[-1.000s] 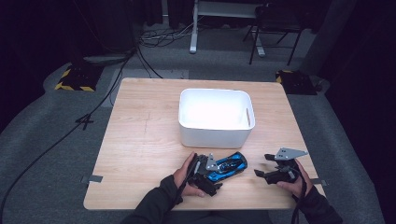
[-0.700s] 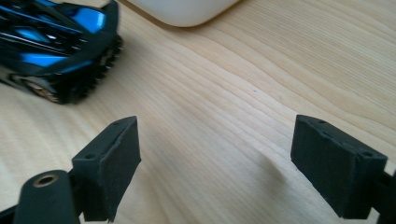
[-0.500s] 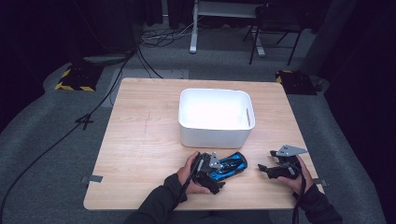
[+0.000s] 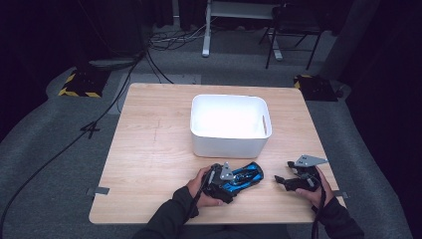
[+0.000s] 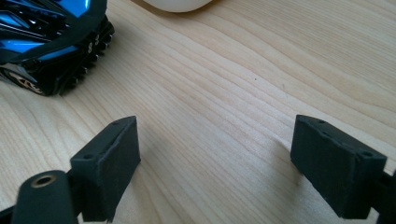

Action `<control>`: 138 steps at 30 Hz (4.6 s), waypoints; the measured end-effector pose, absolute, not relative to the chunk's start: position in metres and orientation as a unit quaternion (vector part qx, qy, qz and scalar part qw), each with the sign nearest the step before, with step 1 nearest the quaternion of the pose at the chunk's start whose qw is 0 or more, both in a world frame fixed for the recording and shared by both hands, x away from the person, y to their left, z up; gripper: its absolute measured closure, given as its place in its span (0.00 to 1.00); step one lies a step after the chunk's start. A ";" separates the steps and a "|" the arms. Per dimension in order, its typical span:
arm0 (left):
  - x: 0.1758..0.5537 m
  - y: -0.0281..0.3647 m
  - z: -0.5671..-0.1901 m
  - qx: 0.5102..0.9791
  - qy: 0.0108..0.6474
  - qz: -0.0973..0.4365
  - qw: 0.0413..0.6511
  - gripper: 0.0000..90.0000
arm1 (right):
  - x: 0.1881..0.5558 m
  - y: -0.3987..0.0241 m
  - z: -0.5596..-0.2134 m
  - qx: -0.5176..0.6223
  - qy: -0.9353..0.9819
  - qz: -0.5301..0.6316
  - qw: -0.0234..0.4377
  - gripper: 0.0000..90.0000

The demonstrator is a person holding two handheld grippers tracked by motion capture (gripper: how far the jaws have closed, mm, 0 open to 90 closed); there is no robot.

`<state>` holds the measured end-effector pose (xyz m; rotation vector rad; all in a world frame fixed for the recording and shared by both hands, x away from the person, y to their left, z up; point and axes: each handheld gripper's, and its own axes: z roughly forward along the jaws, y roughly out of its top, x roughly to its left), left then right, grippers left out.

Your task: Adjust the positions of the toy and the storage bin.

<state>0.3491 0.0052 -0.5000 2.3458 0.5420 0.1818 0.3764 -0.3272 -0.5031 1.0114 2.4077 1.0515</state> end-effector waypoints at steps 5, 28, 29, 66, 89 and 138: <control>0.349 0.006 -0.500 0.909 0.205 0.070 0.355 0.27 | 0.376 -0.327 -0.503 0.357 0.843 0.369 0.161 0.17; 0.349 0.013 -0.494 0.902 0.194 0.086 0.376 0.27 | 0.377 -0.327 -0.503 0.355 0.843 0.371 0.160 0.17; 0.349 0.014 -0.494 0.900 0.193 0.087 0.380 0.27 | 0.377 -0.327 -0.503 0.355 0.843 0.371 0.160 0.17; 0.330 0.059 -0.436 0.848 0.202 0.158 0.464 0.27 | 0.376 -0.328 -0.503 0.357 0.842 0.371 0.160 0.17; 0.298 0.114 -0.420 0.841 0.223 0.183 0.458 0.27 | 0.382 -0.333 -0.479 0.373 0.808 0.416 0.187 0.26; 0.290 0.196 -0.438 0.826 0.314 0.218 0.414 0.27 | 0.458 -0.255 -0.378 0.380 0.797 0.402 0.244 0.68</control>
